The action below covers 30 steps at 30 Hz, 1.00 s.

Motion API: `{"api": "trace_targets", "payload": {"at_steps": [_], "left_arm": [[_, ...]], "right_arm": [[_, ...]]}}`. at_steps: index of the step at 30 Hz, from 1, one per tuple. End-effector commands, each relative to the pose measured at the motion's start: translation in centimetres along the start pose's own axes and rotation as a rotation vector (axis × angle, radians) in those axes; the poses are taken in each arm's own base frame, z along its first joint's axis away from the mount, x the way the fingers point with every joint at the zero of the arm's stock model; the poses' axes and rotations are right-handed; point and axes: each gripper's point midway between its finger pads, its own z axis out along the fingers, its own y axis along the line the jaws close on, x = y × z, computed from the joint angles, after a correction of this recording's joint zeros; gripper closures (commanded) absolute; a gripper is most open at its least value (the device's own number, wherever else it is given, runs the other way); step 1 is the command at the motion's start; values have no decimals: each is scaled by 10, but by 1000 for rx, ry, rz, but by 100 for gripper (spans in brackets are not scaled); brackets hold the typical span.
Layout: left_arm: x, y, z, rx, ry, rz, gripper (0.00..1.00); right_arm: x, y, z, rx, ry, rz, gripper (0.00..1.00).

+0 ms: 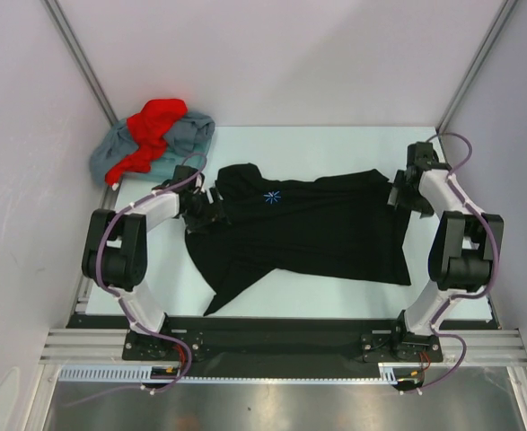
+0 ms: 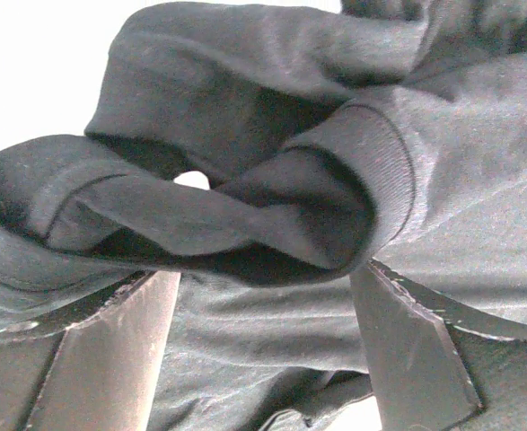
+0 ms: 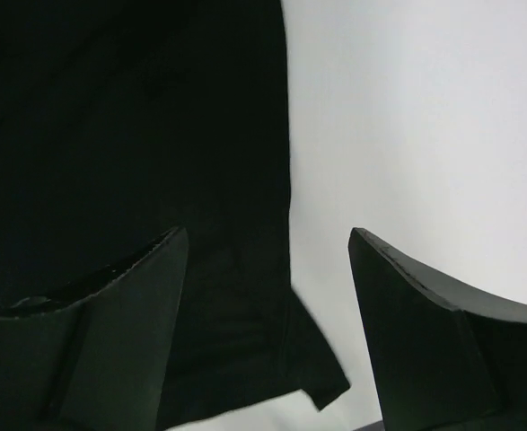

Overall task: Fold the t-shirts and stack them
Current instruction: Flatten the tshirt out

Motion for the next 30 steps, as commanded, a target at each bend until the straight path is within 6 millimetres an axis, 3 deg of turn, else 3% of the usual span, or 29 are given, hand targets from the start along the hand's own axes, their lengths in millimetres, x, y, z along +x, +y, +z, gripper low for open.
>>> {"api": "trace_targets", "payload": {"at_steps": [1, 3, 4, 6, 12, 15, 16, 19, 22, 30], "left_arm": [[-7, -10, 5, 2, -22, 22, 17], [-16, -21, -4, 31, -69, 37, 13], [-18, -23, -6, 36, -81, 39, 0], [-24, -29, -6, 52, -101, 33, 0], [-30, -39, 21, 66, -23, -31, 0], [-31, -36, 33, 53, -3, -54, 7], [-34, -37, 33, 53, -9, -57, 12], [-45, -41, 32, 50, -38, -51, 28], [-53, -41, 28, 36, -57, -42, 40], [-56, -42, 22, 42, -70, -30, 57]], "right_arm": [[39, 14, -5, -110, 68, 65, 22], [46, 18, -4, -151, 78, 74, 20], [49, 18, -3, -160, 87, 66, 17], [57, 20, 0, -185, 116, 55, 15], [66, 13, 11, -159, 139, 24, 14], [70, 5, 17, -122, 155, 24, 21], [71, 2, 17, -111, 158, 28, 31], [74, -6, 20, -92, 167, 34, 47], [74, -10, 22, -106, 171, 58, 52], [87, -2, 17, -156, 211, 85, 68]]}}
